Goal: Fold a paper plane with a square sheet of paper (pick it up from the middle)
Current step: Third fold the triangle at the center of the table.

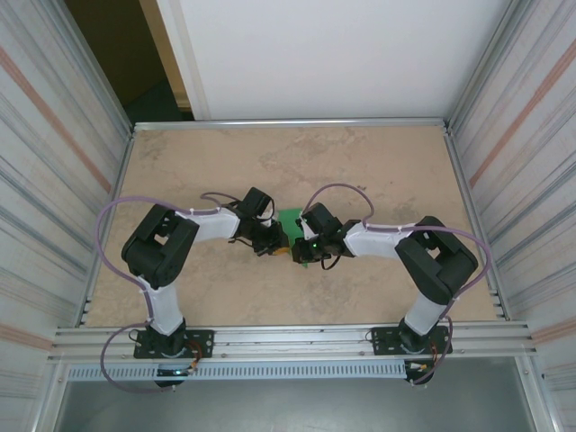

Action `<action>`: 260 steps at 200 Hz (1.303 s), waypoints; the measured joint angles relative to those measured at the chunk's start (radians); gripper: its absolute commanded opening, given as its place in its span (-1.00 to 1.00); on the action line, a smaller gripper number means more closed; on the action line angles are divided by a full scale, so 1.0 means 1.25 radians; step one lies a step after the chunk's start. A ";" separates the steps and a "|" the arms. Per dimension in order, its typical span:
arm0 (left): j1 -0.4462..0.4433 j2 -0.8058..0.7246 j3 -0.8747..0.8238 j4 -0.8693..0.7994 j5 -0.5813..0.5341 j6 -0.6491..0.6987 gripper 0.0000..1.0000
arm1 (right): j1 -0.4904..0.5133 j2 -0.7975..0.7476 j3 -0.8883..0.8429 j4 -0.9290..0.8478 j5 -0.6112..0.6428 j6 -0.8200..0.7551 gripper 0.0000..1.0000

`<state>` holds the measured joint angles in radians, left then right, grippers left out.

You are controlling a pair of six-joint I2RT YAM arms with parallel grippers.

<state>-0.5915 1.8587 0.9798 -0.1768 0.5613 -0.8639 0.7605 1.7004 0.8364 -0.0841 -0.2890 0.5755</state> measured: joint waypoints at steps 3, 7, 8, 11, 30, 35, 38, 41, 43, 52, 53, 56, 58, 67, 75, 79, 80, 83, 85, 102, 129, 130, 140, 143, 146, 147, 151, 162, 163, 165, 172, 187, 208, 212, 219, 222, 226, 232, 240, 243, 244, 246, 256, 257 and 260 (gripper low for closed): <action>0.000 0.000 0.000 -0.001 0.000 0.000 -0.78 | -0.001 0.000 0.000 0.000 -0.001 0.000 -0.79; 0.000 0.000 0.000 -0.001 0.000 0.001 -0.78 | -0.002 0.000 0.000 0.000 -0.002 0.000 -0.79; 0.000 0.000 0.000 -0.001 0.000 0.002 -0.78 | -0.002 0.000 0.000 0.000 -0.003 0.000 -0.79; 0.000 0.000 0.000 -0.001 0.000 0.002 -0.77 | -0.003 0.000 0.000 0.000 -0.003 0.000 -0.79; 0.000 0.000 0.002 -0.003 0.000 0.003 -0.77 | -0.009 0.000 0.000 0.000 -0.006 -0.001 -0.79; 0.000 0.000 0.003 -0.003 0.000 0.003 -0.77 | -0.010 0.000 0.000 0.000 -0.006 -0.002 -0.80; 0.000 0.000 0.003 -0.005 0.000 0.003 -0.77 | -0.010 0.000 0.000 0.000 -0.007 -0.002 -0.80; 0.000 0.000 0.004 -0.005 0.000 0.005 -0.76 | -0.011 0.000 0.000 0.000 -0.007 -0.002 -0.80; 0.000 0.000 0.004 -0.005 0.000 0.005 -0.76 | -0.011 0.000 0.000 0.000 -0.007 -0.003 -0.80; 0.000 0.000 0.005 -0.005 -0.001 0.011 -0.76 | -0.012 0.001 0.000 -0.001 -0.010 -0.003 -0.81; 0.000 0.000 0.005 -0.005 -0.001 0.012 -0.76 | -0.012 0.001 0.000 -0.001 -0.010 -0.003 -0.80; 0.000 0.000 0.006 -0.006 -0.001 0.014 -0.76 | -0.012 0.001 0.000 -0.001 -0.010 -0.003 -0.80; 0.000 0.000 0.007 -0.006 -0.002 0.017 -0.75 | -0.012 0.001 0.000 -0.001 -0.010 -0.003 -0.80; 0.000 0.000 0.012 -0.011 -0.004 0.024 -0.76 | -0.012 0.001 0.000 -0.001 -0.010 -0.004 -0.81; 0.000 0.000 0.019 -0.018 -0.010 0.036 -0.75 | -0.013 0.002 0.000 -0.001 -0.009 -0.006 -0.81; 0.000 0.000 0.022 -0.023 -0.011 0.040 -0.75 | -0.013 0.004 0.000 -0.002 -0.009 -0.006 -0.82; 0.000 0.000 0.023 -0.024 -0.012 0.042 -0.74 | -0.013 0.004 0.000 -0.002 -0.009 -0.006 -0.82; 0.000 0.000 0.027 -0.027 -0.013 0.045 -0.74 | -0.013 0.006 0.000 -0.003 -0.009 -0.006 -0.82; 0.000 0.000 0.028 -0.027 -0.013 0.046 -0.74 | -0.014 0.007 0.000 -0.003 -0.009 -0.006 -0.82; 0.001 0.000 0.044 -0.031 -0.017 0.066 -0.73 | -0.017 0.014 -0.001 -0.003 -0.014 -0.006 -0.82; 0.001 0.000 0.059 -0.031 -0.019 0.086 -0.72 | -0.019 0.015 -0.001 -0.003 -0.016 -0.006 -0.83; 0.001 0.000 0.059 -0.031 -0.019 0.086 -0.72 | -0.019 0.015 -0.001 -0.003 -0.016 -0.006 -0.83; 0.002 0.000 0.060 -0.031 -0.019 0.091 -0.72 | -0.019 0.016 -0.001 -0.003 -0.016 -0.006 -0.83; 0.002 0.001 0.060 -0.031 -0.019 0.094 -0.72 | -0.019 0.016 -0.001 -0.003 -0.016 -0.006 -0.83; 0.002 0.001 0.060 -0.031 -0.019 0.096 -0.72 | -0.019 0.016 -0.001 -0.003 -0.016 -0.006 -0.83; 0.002 0.001 0.060 -0.031 -0.019 0.096 -0.72 | -0.019 0.016 -0.001 -0.003 -0.016 -0.006 -0.83; 0.003 0.002 0.061 -0.032 -0.019 0.099 -0.72 | -0.019 0.016 -0.001 -0.003 -0.016 -0.006 -0.83; 0.006 0.006 0.063 -0.032 -0.019 0.105 -0.73 | -0.019 0.016 -0.001 -0.003 -0.016 -0.006 -0.83; 0.006 0.007 0.063 -0.032 -0.019 0.105 -0.73 | -0.019 0.016 -0.001 -0.003 -0.016 -0.006 -0.83; 0.006 0.008 0.063 -0.031 -0.019 0.105 -0.73 | -0.019 0.016 -0.001 -0.003 -0.016 -0.006 -0.83; 0.009 0.013 0.063 -0.032 -0.019 0.108 -0.73 | -0.019 0.016 -0.001 -0.003 -0.016 -0.006 -0.83; 0.015 0.024 0.064 -0.032 -0.020 0.109 -0.73 | -0.019 0.016 -0.001 -0.003 -0.016 -0.006 -0.83; 0.021 0.032 0.064 -0.034 -0.020 0.112 -0.74 | -0.019 0.016 -0.001 -0.003 -0.016 -0.006 -0.83; 0.021 0.032 0.064 -0.034 -0.020 0.114 -0.75 | -0.019 0.016 -0.001 -0.003 -0.016 -0.006 -0.83; 0.022 0.032 0.064 -0.034 -0.021 0.115 -0.75 | -0.019 0.016 -0.001 -0.003 -0.016 -0.006 -0.83; 0.022 0.032 0.064 -0.035 -0.022 0.115 -0.75 | -0.019 0.016 -0.001 -0.003 -0.016 -0.005 -0.83; 0.022 0.032 0.064 -0.035 -0.024 0.117 -0.75 | -0.019 0.016 -0.001 -0.003 -0.016 -0.005 -0.83; 0.022 0.032 0.064 -0.036 -0.025 0.117 -0.75 | -0.020 0.016 -0.001 -0.003 -0.018 -0.005 -0.83; 0.022 0.032 0.065 -0.038 -0.025 0.117 -0.76 | -0.022 0.016 -0.001 -0.002 -0.020 -0.005 -0.82; 0.022 0.033 0.065 -0.038 -0.026 0.117 -0.76 | -0.023 0.016 0.000 -0.003 -0.021 -0.005 -0.81; 0.022 0.033 0.065 -0.038 -0.026 0.117 -0.76 | -0.023 0.016 0.000 -0.003 -0.022 -0.005 -0.81; 0.023 0.033 0.065 -0.039 -0.026 0.117 -0.76 | -0.023 0.016 0.000 -0.003 -0.022 -0.005 -0.81; 0.023 0.035 0.069 -0.045 -0.026 0.117 -0.75 | -0.023 0.013 0.000 -0.005 -0.025 -0.005 -0.81; 0.023 0.035 0.070 -0.045 -0.026 0.117 -0.75 | -0.023 0.012 0.000 -0.005 -0.025 -0.005 -0.80; 0.023 0.036 0.071 -0.047 -0.027 0.117 -0.76 | -0.023 0.011 0.001 -0.009 -0.025 -0.005 -0.80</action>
<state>-0.5625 1.9038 1.0683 -0.2356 0.5278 -0.7170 0.7322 1.7138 0.8371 -0.0948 -0.3206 0.5690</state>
